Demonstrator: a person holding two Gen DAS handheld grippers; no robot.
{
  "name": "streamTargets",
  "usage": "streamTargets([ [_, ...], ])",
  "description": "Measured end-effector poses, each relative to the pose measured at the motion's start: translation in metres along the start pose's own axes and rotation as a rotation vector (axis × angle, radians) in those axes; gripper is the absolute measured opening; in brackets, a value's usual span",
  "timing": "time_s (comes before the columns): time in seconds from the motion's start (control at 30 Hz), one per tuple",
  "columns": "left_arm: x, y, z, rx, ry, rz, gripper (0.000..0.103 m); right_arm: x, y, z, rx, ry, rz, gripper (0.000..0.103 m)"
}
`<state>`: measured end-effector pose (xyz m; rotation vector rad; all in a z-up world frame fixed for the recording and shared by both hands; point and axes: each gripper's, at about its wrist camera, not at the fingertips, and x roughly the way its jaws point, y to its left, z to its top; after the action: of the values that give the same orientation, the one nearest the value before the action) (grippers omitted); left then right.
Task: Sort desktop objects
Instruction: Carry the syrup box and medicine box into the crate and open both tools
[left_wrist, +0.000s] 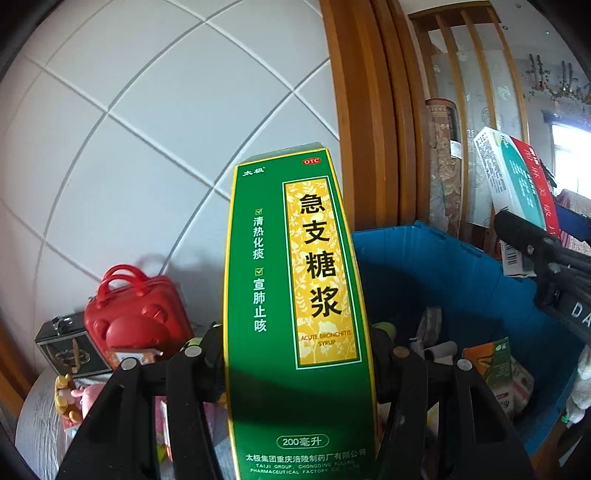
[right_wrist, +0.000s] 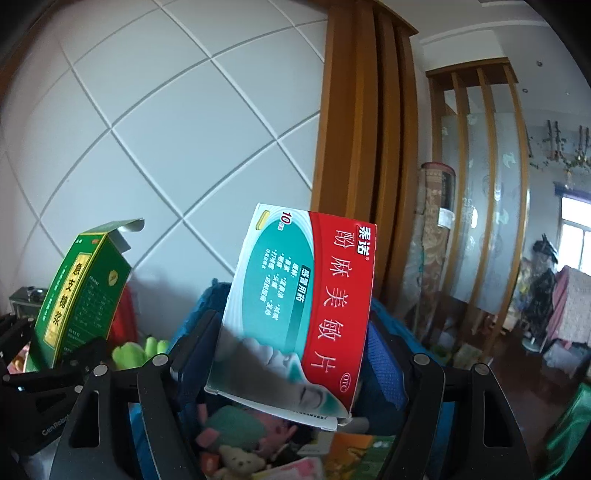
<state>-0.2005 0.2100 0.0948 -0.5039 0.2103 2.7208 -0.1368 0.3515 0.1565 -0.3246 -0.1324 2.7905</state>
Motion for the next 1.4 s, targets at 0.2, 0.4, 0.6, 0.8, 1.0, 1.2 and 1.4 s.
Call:
streamTargets([
  [0.2,0.05,-0.057,0.036,0.014,0.048,-0.06,0.055,0.052,-0.043,0.01,-0.023,0.035,-0.083,0.077],
  [0.4,0.101,-0.091,0.049,0.036,0.098,-0.073,0.055,0.114,-0.075,-0.003,-0.023,0.119,-0.104,0.077],
  [0.6,0.148,-0.112,0.037,0.081,0.191,-0.073,0.055,0.164,-0.086,-0.019,-0.009,0.209,-0.086,0.077],
  [0.8,0.167,-0.114,0.02,0.099,0.297,-0.065,0.055,0.197,-0.086,-0.041,-0.039,0.332,-0.083,0.077],
  [1.0,0.161,-0.126,0.014,0.171,0.289,-0.048,0.07,0.205,-0.086,-0.054,-0.076,0.374,-0.107,0.077],
  [1.2,0.163,-0.124,0.015,0.161,0.296,-0.05,0.075,0.209,-0.086,-0.061,-0.087,0.401,-0.101,0.077],
  [1.4,0.165,-0.122,0.015,0.153,0.313,-0.053,0.075,0.209,-0.082,-0.062,-0.095,0.415,-0.101,0.077],
])
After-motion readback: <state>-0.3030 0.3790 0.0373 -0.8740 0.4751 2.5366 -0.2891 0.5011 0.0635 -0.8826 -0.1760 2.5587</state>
